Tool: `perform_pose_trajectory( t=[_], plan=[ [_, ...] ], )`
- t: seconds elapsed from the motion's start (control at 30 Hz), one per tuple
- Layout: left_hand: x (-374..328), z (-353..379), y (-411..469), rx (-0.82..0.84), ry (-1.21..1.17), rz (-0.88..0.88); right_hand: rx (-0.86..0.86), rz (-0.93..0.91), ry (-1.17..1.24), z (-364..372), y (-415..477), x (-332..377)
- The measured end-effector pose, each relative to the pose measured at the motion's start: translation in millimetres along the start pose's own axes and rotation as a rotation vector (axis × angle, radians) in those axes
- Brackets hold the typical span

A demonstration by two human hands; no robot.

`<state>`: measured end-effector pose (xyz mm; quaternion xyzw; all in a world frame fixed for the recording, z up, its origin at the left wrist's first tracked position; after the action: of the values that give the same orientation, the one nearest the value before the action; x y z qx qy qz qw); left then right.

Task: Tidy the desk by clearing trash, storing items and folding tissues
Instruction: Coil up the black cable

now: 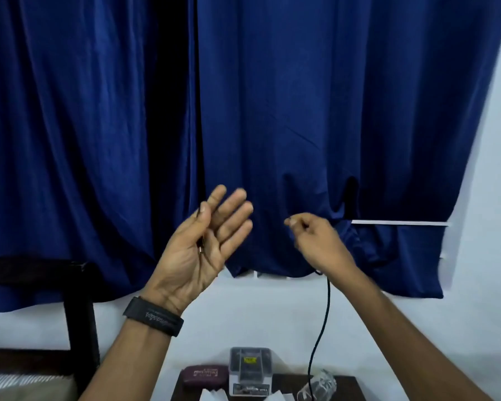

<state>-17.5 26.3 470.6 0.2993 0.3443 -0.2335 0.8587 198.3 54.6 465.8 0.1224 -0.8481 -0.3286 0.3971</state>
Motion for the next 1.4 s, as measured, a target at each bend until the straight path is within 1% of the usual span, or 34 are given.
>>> perform_pose_trajectory(
  t=[0.03,0.1,0.17,0.2,0.27,0.33,0.37,0.4,0.47,0.53,0.57,0.6,0.63,0.7,0.77,0.83,0.87,0.93,0.97,1.03,1.07,1.1,1.17,1.3,1.4],
  plan=[
    [-9,-1,6,-0.038,0.030,0.074,0.067,-0.032,0.001,7,-2,3],
    [-21,-2,18,-0.121,0.193,0.183,0.272,-0.085,0.028,23,-12,17],
    [-25,-5,28,-0.226,0.464,0.229,0.456,-0.141,-0.001,32,-23,33],
    [-24,-7,32,-0.276,0.631,0.244,0.504,-0.168,-0.012,34,-26,41],
    [-16,-10,38,-0.326,0.938,0.260,0.521,-0.224,0.021,29,-28,59],
    [-3,-8,41,-0.333,1.215,0.249,0.462,-0.289,0.087,15,-24,80],
    [4,-9,41,-0.333,1.272,0.220,0.408,-0.315,0.121,5,-19,89],
    [9,-12,41,-0.344,1.256,0.178,0.342,-0.323,0.161,-6,-14,96],
    [17,-18,40,-0.382,1.073,0.081,0.169,-0.318,0.182,-30,2,98],
    [22,-15,39,-0.355,0.759,0.007,-0.012,-0.291,0.100,-46,18,84],
    [24,-10,39,-0.306,0.587,-0.017,-0.067,-0.268,0.055,-48,23,74],
    [25,-4,40,-0.243,0.430,-0.032,-0.083,-0.243,0.024,-47,25,64],
    [23,3,42,-0.178,0.296,-0.031,-0.056,-0.230,-0.019,-41,25,55],
    [14,15,46,-0.074,0.113,0.015,0.092,-0.200,-0.085,-20,19,42],
    [3,20,50,-0.038,0.097,0.088,0.303,-0.131,-0.058,8,5,34],
    [-4,20,54,-0.050,0.216,0.144,0.466,-0.098,0.007,27,-12,39],
    [-5,18,55,-0.068,0.291,0.164,0.505,-0.113,0.002,31,-17,45],
    [-4,13,54,-0.133,0.500,0.193,0.519,-0.158,-0.107,24,-20,59],
    [-5,11,52,-0.183,0.692,0.230,0.506,-0.175,-0.177,18,-19,66],
    [-7,17,48,-0.266,1.187,0.342,0.475,-0.180,-0.261,4,-16,77],
    [-5,22,48,-0.262,1.398,0.391,0.446,-0.173,-0.285,-3,-14,79],
    [-3,27,48,-0.250,1.545,0.407,0.410,-0.168,-0.306,-9,-13,82],
    [-2,36,48,-0.239,1.680,0.406,0.362,-0.158,-0.331,-20,-12,85],
    [-10,48,49,-0.259,1.824,0.422,0.296,-0.179,-0.354,-36,-10,87],
    [-8,48,51,-0.189,1.847,0.369,0.263,-0.187,-0.317,-41,-5,86]
  ],
)
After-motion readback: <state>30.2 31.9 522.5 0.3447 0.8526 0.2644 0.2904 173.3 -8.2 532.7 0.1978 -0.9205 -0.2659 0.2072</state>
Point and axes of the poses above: each hand's wrist, its own y-axis towards the middle knuckle, its own z-axis out of the palm, x = y × z, the point moved 7 cm from there along y, towards the middle knuckle, and after that the axes turned 14 degrees about -z, right-handed, at the moved point
